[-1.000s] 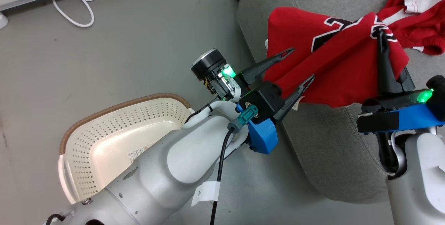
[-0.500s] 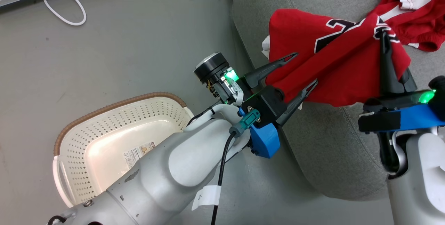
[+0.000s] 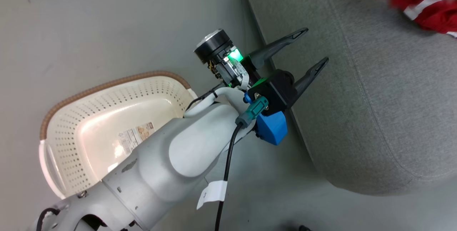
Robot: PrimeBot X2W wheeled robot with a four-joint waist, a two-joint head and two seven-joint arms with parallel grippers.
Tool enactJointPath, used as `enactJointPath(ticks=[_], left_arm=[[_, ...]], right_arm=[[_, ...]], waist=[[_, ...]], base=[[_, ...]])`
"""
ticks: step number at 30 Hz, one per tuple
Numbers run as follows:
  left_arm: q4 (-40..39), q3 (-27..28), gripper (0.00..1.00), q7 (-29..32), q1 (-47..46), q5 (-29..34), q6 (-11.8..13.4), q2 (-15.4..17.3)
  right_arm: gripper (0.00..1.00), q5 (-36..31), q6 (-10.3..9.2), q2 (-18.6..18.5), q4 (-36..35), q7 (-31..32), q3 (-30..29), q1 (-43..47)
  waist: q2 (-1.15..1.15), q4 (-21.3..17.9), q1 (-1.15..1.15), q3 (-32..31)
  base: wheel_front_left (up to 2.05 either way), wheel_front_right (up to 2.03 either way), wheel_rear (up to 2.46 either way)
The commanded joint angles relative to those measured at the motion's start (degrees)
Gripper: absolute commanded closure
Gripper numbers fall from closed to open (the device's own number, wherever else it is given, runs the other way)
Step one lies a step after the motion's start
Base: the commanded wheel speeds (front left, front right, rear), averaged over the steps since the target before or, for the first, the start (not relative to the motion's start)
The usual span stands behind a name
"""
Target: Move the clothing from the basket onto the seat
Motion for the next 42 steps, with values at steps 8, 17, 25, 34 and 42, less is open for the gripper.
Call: enactJointPath(ticks=[8,17,25,34,42], left_arm=[[-0.01,0.07,0.00,0.19,-4.51,1.56,0.46,1.28],[-1.62,0.07,0.00,1.05,-7.64,2.52,0.89,2.77],[-2.60,-0.67,0.00,1.75,-8.08,2.55,1.13,3.20],[-2.91,-1.05,0.00,2.01,-8.32,2.00,1.51,3.73],[-2.45,-0.98,0.00,1.08,-6.42,1.21,2.06,3.36]], right_arm=[[1.00,0.43,0.01,-10.75,3.40,-0.02,-11.63,-5.89],[1.00,-0.26,0.01,-11.16,16.08,-0.02,-16.12,-3.99],[1.00,-1.82,0.01,-5.61,23.69,-0.02,-14.52,-2.68],[1.00,-1.49,0.01,-1.60,26.35,-0.02,-12.90,-0.11],[0.00,-2.39,0.00,-0.08,22.92,-0.03,-13.38,4.10]], waist=[[0.00,-0.22,0.00,7.99],[0.00,-0.09,0.00,13.28],[0.00,0.72,0.00,15.20],[0.00,1.06,0.00,15.25],[0.00,0.78,0.00,11.48]], base=[[0.00,0.00,0.00],[0.00,0.00,0.00],[0.00,0.00,0.00],[0.00,0.00,0.00],[0.00,0.00,0.00]])
